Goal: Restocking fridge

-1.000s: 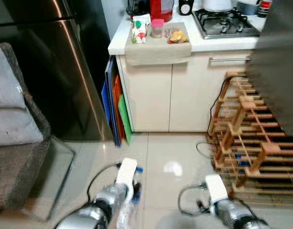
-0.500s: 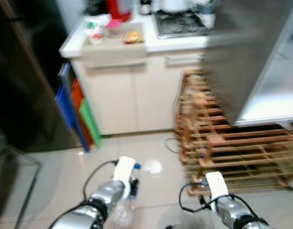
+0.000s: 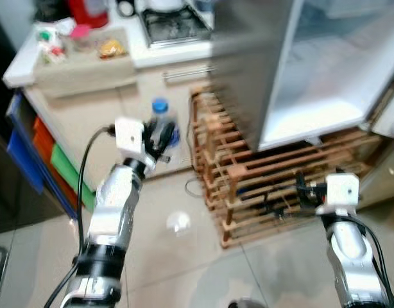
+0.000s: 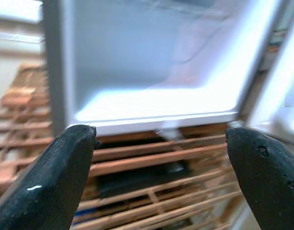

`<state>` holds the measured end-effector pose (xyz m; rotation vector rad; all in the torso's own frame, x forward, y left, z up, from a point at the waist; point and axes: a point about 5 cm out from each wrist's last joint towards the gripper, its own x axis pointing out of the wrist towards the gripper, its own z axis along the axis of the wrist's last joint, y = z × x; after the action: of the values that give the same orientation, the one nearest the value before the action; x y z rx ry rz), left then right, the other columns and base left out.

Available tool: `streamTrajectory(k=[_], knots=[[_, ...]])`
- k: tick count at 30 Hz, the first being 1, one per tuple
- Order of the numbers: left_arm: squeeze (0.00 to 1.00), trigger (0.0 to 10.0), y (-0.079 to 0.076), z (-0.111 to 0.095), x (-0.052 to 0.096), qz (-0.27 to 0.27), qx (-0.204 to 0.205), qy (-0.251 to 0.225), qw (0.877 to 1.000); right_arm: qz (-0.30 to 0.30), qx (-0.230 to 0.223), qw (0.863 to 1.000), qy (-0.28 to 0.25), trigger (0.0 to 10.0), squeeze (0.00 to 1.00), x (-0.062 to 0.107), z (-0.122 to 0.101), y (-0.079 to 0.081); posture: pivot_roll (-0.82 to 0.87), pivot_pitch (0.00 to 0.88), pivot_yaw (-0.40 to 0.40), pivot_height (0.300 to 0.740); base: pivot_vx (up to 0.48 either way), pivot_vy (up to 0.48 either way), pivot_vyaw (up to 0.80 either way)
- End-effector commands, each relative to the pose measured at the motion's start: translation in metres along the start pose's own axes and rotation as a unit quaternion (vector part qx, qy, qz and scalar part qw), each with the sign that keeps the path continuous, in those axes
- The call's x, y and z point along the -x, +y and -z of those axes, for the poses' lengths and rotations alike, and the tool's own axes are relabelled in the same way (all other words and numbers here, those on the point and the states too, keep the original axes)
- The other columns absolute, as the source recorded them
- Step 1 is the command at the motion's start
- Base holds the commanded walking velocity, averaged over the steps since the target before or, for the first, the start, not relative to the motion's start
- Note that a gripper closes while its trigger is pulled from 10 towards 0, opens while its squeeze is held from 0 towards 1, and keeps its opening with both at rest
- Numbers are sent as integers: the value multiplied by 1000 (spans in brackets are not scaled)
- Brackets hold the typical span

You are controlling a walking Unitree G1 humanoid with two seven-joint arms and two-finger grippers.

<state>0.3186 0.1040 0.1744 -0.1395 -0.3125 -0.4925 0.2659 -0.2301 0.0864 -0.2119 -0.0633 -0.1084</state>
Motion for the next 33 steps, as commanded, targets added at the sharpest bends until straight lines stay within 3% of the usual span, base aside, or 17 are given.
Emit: streamTrajectory(k=[1, 2, 4, 6, 15, 17, 18, 19, 20, 21, 25, 26, 28, 31, 33], knots=[[0, 10000, 4, 5, 6, -1, 10, 13, 1000, 4, -4, 1000, -24, 10000, 0, -5, -12, 4, -177, 0, 82, 740, 0, 0, -775], [0, 10000, -1, 10, 8, 13, 19, 26, 999, 6, -2, 998, -58, 10000, 0, -8, -29, 11, -180, 0, 86, 740, 0, 0, -775], [0, 10000, -5, 14, 10, 24, 18, 41, 999, 6, -2, 997, -73, 10000, 0, -7, -39, 16, -180, 0, 86, 740, 0, 0, -775], [0, 10000, -11, 16, 12, 43, 16, 66, 997, 8, -6, 998, -70, 10000, 0, -5, -43, 17, -180, 0, 84, 740, 0, 0, -775], [0, 10000, -16, 19, 5, 62, 24, 86, 994, 23, -7, 997, -70, 10000, 0, -7, -51, 16, -187, 0, 89, 740, 0, 0, -776], [0, 10000, -10, 26, 3, 46, 6, 108, 993, 36, -11, 997, -70, 10000, 0, -7, -52, 14, -190, 0, 91, 740, 0, 0, -781], [0, 10000, 7, 35, 6, -2, -19, 146, 989, 55, -20, 996, -69, 10000, 0, -6, -54, 10, -197, 0, 99, 740, 0, 0, -781], [0, 10000, 7, 35, 6, -2, -19, 146, 989, 55, -20, 996, -69, 10000, 0, -6, -54, 10, -197, 0, 99, 740, 0, 0, -781], [0, 10000, 25, 42, 16, -45, -36, 168, 984, 86, -43, 994, -55, 10000, 0, -1, -50, 3, -205, 0, 102, 740, 0, 0, -775], [0, 10000, 30, 44, 22, -57, -33, 172, 983, 98, -51, 993, -42, 10000, 0, 4, -45, 0, -206, 0, 100, 740, 0, 0, -769], [0, 10000, 36, 44, 32, -79, -10, 172, 982, 108, -54, 992, -21, 10000, 0, 11, -37, -4, -206, 0, 100, 740, 0, 0, -769], [0, 10000, 28, 37, 31, -74, 15, 146, 986, 112, -49, 992, -13, 10000, 0, 14, -34, -9, -200, 0, 90, 740, 0, 0, -769], [0, 10000, 25, 34, 30, -70, 18, 135, 988, 112, -48, 992, -12, 10000, 0, 14, -34, -10, -200, 0, 90, 740, 0, 0, -769], [0, 10000, 9, 25, 14, -48, 12, 103, 993, 86, -35, 996, -14, 10000, 0, 8, -38, -2, -198, 0, 88, 740, 0, 0, -769], [0, 10000, 7, 23, 11, -48, 18, 98, 994, 71, -40, 997, -14, 10000, 0, 7, -39, 3, -199, 0, 91, 740, 174, -161, -734]])
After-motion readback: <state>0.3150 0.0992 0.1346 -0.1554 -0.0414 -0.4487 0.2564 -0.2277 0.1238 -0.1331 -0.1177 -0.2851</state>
